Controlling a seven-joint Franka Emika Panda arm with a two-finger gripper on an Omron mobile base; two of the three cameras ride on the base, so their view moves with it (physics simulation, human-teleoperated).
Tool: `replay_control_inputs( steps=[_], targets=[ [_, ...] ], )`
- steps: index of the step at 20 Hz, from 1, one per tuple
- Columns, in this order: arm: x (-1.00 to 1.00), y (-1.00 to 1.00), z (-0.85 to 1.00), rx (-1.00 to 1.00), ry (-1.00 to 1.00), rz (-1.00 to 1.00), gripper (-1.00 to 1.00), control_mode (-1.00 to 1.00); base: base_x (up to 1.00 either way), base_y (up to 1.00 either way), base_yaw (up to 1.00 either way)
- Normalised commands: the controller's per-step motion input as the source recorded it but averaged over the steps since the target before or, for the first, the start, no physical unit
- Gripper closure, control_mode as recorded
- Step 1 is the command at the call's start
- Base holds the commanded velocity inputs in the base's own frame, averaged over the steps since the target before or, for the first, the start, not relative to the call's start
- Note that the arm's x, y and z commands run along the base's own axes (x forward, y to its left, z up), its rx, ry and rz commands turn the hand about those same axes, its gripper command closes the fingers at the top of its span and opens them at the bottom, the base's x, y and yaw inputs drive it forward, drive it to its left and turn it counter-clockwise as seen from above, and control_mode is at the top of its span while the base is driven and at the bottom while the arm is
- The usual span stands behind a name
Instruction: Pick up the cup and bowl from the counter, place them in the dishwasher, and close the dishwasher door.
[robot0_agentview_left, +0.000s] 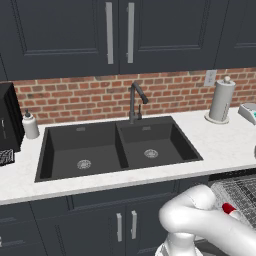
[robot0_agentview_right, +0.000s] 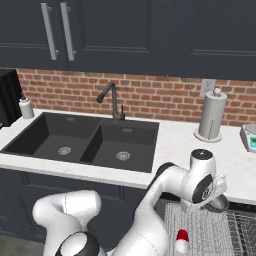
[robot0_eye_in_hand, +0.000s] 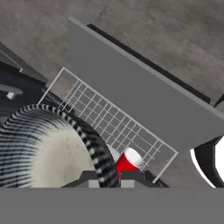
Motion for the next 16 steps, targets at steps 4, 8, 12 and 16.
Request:
replay_control_inputs(
  steps=[4,8,12,16],
  targets=[
    [-1.0,0.0,0.39,0.0,-0.02,0.01,1.0,-1.0,0.0,0.0,0.0],
    [-0.57,-0.13,0.57,0.0,0.18,0.0,1.0,-1.0,0.0,0.0,0.0],
    [-0.03,-0.15,0.21,0.05,0.35,0.01,1.0,-1.0,0.0,0.0,0.0],
    [0.0,-0.02,0.0,0.12,0.28,0.07,1.0,-1.0,0.0,0.0,0.0]
  ],
)
